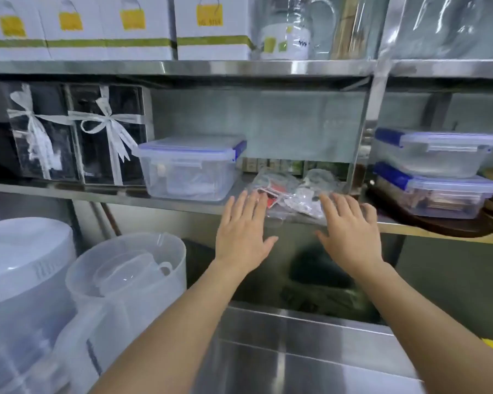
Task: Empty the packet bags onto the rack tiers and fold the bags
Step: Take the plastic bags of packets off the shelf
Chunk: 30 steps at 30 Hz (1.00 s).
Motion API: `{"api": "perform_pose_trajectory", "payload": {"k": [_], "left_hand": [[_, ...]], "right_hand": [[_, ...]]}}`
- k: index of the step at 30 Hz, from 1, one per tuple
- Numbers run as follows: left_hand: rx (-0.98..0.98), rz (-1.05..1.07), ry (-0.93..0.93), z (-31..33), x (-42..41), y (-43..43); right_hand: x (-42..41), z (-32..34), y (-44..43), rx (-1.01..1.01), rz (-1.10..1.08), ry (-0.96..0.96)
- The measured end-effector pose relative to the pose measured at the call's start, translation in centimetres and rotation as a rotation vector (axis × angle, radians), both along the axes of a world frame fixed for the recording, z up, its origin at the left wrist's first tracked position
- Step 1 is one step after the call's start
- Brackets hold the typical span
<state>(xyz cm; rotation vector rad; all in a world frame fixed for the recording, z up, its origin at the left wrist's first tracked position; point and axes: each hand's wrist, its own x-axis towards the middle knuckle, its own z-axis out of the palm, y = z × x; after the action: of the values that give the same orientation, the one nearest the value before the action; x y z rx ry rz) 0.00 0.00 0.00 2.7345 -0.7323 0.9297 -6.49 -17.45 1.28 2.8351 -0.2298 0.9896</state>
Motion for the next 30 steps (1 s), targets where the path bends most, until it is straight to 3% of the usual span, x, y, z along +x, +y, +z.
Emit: {"api": "perform_pose_trajectory", "payload": {"k": [7, 12, 18, 24, 30], "left_hand": [[0.187, 0.051, -0.186, -1.6, 3.6, -1.4], [0.143, -0.037, -0.274, -1.2, 4.9, -1.6], [0.037, -0.075, -0.202, -0.6, 4.2, 0.6], [0.077, -0.157, -0.193, 3.2, 0.5, 3.2], [-0.018, -0.146, 0.057, 8.0, -6.0, 5.6]], "right_hand": [[4.2, -2.1, -0.1, -0.067, -0.070, -0.104], [5.3, -2.9, -0.6, -0.168, -0.064, -0.180], [3.1, -1.2, -1.7, -0.161, 0.081, -0.337], [-1.8, 2.6, -1.2, -0.075, 0.182, -0.448], [-8.7, 6.5, 0.7, 0.012, 0.218, -0.395]]}}
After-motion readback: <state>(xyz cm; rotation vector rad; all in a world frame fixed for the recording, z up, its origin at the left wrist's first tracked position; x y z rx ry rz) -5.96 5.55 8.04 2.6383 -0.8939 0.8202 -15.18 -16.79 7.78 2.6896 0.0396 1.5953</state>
